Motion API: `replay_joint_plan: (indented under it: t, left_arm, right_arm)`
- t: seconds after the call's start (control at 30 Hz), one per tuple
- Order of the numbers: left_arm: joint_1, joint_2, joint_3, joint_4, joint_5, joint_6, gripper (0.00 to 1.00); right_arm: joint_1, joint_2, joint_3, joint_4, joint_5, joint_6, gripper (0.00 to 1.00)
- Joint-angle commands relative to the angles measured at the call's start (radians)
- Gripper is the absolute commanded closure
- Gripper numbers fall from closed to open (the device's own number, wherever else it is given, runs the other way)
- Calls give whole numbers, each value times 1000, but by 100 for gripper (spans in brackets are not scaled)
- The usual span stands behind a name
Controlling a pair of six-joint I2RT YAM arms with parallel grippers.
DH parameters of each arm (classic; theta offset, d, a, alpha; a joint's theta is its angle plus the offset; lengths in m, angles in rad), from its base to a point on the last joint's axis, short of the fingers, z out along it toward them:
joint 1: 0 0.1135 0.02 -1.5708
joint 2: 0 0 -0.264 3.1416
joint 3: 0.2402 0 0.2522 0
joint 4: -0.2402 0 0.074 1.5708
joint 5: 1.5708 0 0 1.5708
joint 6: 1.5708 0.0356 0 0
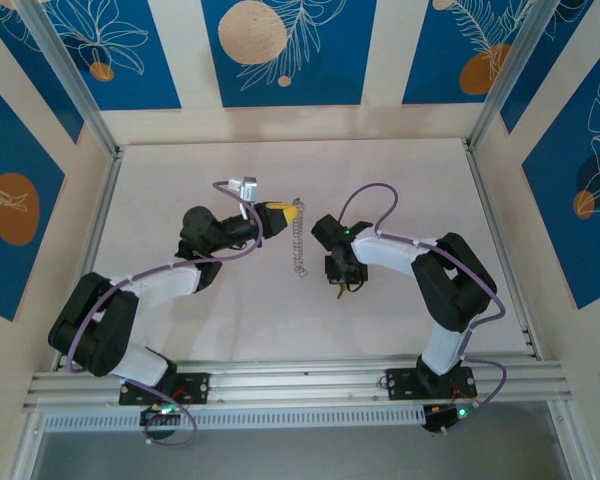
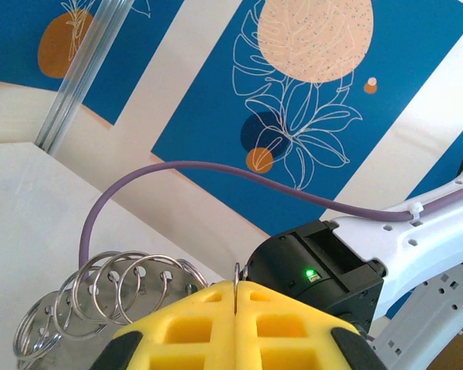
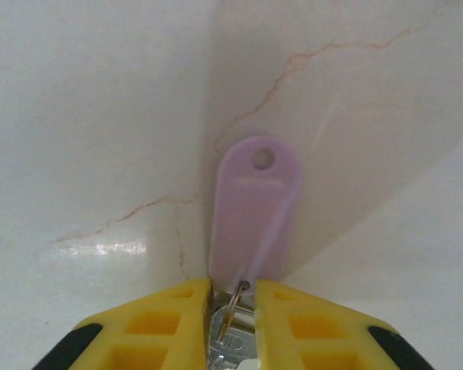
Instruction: Put the keys on the keyring
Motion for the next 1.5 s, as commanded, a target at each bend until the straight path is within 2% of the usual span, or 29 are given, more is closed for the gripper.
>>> replay_joint_plan:
  t: [0.0,1.07,1.47]
  left_arm:
    - [-7,1,35,71,15,-9,100]
    - [-10,7,38,76,15,-15,100]
    - [-15,9,39,76,14,-16,100]
  right_arm:
    - [8,4,10,-32,24,1,79]
    - [4,-36,1,-46,41,23,80]
    - [0,-42,-5,-44,40,29,88]
